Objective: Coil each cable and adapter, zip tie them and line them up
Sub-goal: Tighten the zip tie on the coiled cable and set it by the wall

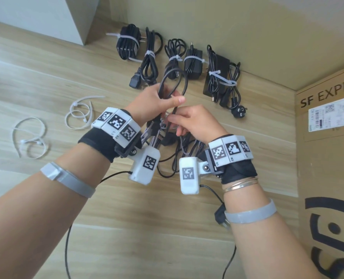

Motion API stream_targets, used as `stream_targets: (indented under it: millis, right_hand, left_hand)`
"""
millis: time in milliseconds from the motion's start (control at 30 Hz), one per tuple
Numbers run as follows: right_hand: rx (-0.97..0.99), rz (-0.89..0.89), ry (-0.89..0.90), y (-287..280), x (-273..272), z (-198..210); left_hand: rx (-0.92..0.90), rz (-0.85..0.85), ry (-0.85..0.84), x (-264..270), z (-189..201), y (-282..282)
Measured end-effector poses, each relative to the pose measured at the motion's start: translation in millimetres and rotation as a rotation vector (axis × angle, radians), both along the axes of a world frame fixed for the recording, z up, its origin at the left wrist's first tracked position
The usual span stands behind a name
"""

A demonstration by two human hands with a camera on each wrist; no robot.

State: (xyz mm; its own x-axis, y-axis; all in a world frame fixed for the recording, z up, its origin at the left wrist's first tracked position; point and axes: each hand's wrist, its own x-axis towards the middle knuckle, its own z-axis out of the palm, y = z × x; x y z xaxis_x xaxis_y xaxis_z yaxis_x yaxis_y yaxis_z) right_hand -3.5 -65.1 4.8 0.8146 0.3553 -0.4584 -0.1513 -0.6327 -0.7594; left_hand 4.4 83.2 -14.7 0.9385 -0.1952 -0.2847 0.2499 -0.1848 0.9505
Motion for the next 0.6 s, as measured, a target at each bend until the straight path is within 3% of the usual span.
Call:
stream_targets:
  millis: [167,333,467,600]
  right_hand:
    - [-0.148,0.071,-0.021,-1.9,5.2,-2.9]
    - [-0.376,0.068,-0.14,-26.1,10.2,-6.5]
    - [-0.616,0.08,-0.121,-42.3,12.8,-11.0]
    - [-0.582,-0.047,-0.231,-54.9,17.7,-9.7]
  left_hand:
    - [0.106,0.009,-0.038,1.2,-3.7,-3.8]
    - [-0.139,0.112,0.07,6.3,-4.3,-1.8]
    - [-0.132,0.219,0.087,10.1,-4.1,-6.1]
    - [-0.1,0.176,0.084,11.5,-5.8,-7.0]
